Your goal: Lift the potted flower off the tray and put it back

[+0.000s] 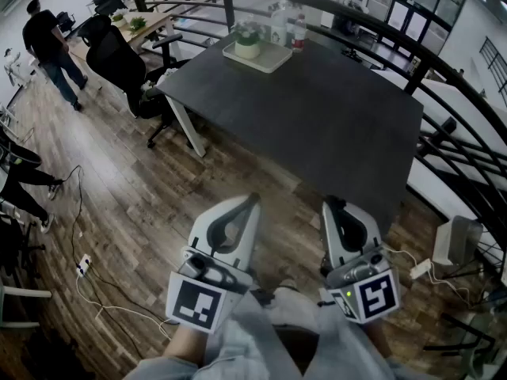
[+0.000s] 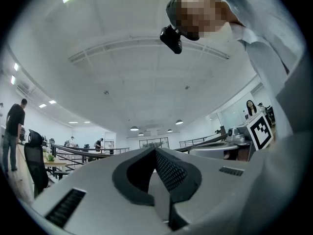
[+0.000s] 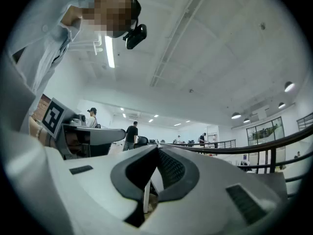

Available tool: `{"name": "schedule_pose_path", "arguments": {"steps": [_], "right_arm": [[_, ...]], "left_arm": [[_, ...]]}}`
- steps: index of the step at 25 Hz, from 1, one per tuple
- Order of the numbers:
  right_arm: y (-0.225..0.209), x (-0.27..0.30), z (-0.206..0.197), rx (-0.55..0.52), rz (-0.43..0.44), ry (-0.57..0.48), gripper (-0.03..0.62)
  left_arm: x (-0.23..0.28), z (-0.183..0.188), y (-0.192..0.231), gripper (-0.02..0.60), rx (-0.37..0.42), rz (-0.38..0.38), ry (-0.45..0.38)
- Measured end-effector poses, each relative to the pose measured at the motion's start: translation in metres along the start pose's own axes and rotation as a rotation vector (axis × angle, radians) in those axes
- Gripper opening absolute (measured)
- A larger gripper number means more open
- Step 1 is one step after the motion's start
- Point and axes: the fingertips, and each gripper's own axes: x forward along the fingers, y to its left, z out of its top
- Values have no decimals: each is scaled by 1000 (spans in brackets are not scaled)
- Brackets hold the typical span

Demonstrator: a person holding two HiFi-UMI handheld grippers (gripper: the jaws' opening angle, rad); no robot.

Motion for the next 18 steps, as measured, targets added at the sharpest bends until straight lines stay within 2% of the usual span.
{"name": "schedule_pose_path", "arguments": {"steps": [18], "right_arm": [[26, 25, 4, 6, -4, -18, -2]], "left_arm": [[-25, 1, 38, -2, -4, 31, -22]]}}
